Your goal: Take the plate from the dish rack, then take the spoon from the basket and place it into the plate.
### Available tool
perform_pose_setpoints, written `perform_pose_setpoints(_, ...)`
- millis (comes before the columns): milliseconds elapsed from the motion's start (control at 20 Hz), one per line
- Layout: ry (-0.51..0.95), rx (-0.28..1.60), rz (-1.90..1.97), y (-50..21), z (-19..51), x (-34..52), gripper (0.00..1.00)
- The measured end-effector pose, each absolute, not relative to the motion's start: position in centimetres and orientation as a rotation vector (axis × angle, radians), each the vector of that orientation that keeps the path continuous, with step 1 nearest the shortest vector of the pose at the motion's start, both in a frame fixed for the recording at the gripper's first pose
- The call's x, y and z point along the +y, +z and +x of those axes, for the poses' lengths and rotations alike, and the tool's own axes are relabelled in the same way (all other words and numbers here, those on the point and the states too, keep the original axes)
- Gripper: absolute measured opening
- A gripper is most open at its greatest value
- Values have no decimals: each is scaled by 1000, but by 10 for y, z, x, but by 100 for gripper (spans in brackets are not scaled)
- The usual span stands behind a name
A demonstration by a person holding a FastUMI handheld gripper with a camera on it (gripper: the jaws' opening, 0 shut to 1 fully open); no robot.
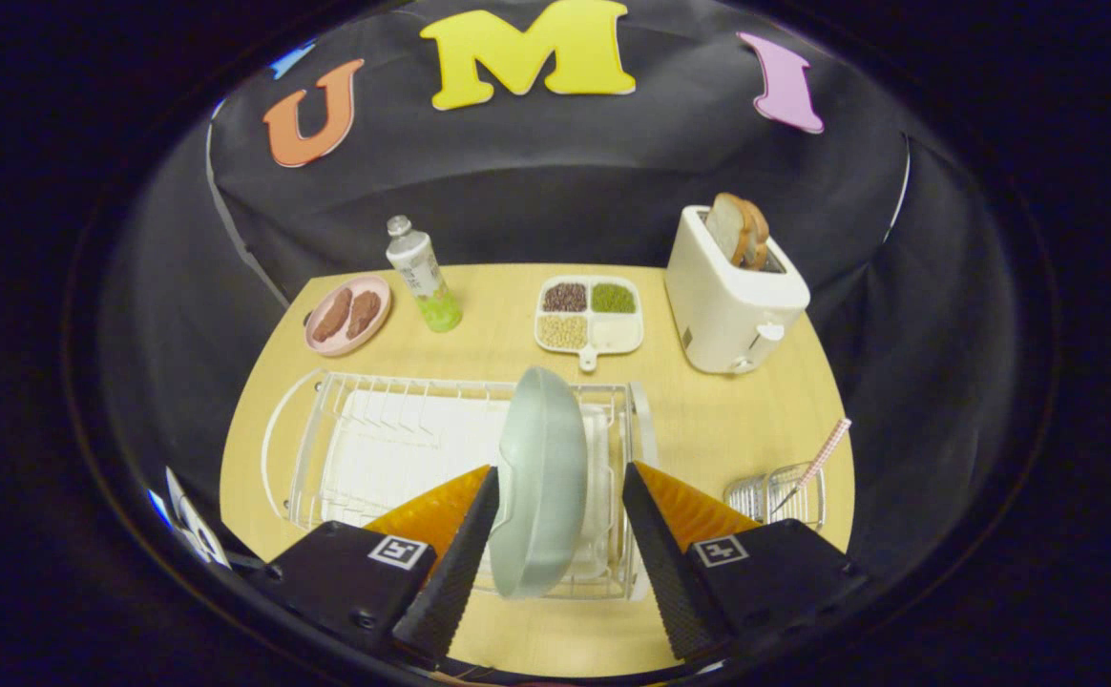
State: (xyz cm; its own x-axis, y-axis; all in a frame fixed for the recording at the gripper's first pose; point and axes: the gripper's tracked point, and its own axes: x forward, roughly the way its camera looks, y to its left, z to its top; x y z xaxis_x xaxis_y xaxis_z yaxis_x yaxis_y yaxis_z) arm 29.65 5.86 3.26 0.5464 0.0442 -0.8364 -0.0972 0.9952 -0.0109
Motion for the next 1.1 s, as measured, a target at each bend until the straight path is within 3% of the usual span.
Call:
perform_pose_setpoints(50, 90, 1029, -41, 30, 298, 64, 83)
perform_pose_setpoints(200, 56, 1108, -90, 29, 298, 60, 50)
perform_pose_setpoints(300, -6, 1132, -108, 29, 302, 54, 36)
perform_pose_setpoints(700, -173, 1123, -213, 33, 307, 40, 20)
perform_pose_setpoints(1100, -317, 1042, -309, 51, 296, 46, 15)
